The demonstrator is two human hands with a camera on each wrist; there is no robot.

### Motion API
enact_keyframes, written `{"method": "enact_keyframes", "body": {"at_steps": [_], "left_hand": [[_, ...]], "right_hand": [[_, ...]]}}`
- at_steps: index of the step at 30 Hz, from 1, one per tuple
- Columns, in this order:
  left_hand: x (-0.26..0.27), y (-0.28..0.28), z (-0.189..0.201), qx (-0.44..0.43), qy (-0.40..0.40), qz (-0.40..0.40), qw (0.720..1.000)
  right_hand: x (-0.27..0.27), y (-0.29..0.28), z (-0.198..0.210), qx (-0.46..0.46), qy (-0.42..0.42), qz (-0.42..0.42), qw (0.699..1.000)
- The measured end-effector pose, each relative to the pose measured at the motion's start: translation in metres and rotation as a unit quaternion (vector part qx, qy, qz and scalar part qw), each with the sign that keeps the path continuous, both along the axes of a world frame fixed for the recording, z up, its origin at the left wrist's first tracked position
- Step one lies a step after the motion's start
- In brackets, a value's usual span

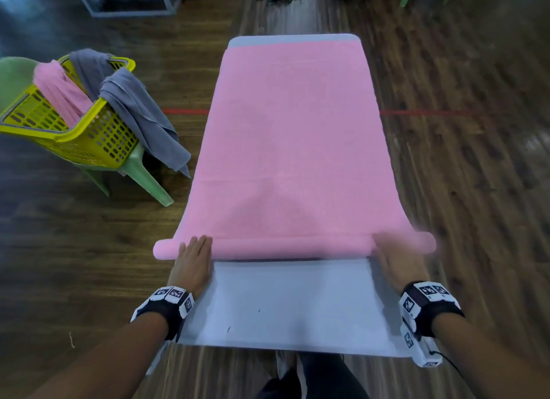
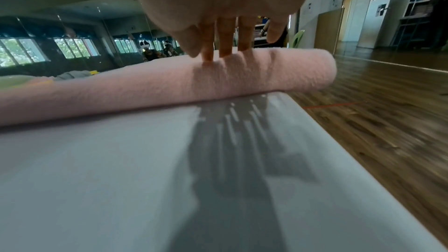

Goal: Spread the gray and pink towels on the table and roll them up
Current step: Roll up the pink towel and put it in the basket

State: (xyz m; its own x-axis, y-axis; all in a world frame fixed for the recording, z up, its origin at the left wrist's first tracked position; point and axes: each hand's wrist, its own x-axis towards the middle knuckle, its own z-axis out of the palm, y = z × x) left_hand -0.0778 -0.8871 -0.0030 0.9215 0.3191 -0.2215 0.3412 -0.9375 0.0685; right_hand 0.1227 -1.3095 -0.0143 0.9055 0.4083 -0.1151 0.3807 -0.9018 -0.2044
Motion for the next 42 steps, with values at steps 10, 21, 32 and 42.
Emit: {"method": "enact_keyframes", "body": {"at_steps": [10, 21, 32, 42], "left_hand": [[0.009, 0.0, 0.019, -0.004, 0.02, -0.02, 1.0], [-0.008, 0.002, 0.012, -0.052, 0.053, -0.039, 0.996], [-0.011, 0.006, 0.0, -0.061, 0.031, -0.054, 0.996], [0.007, 0.006, 0.0, -0.034, 0.035, -0.013, 0.999]], "right_hand": [[0.005, 0.007, 0.009, -0.133, 0.024, -0.003, 0.991], [-0.013, -0.005, 0.0, -0.027, 0.052, 0.007, 0.998], [-0.02, -0.004, -0.004, -0.026, 0.053, 0.034, 0.998], [0.001, 0.016, 0.01, -0.016, 0.027, -0.011, 0.999]]}}
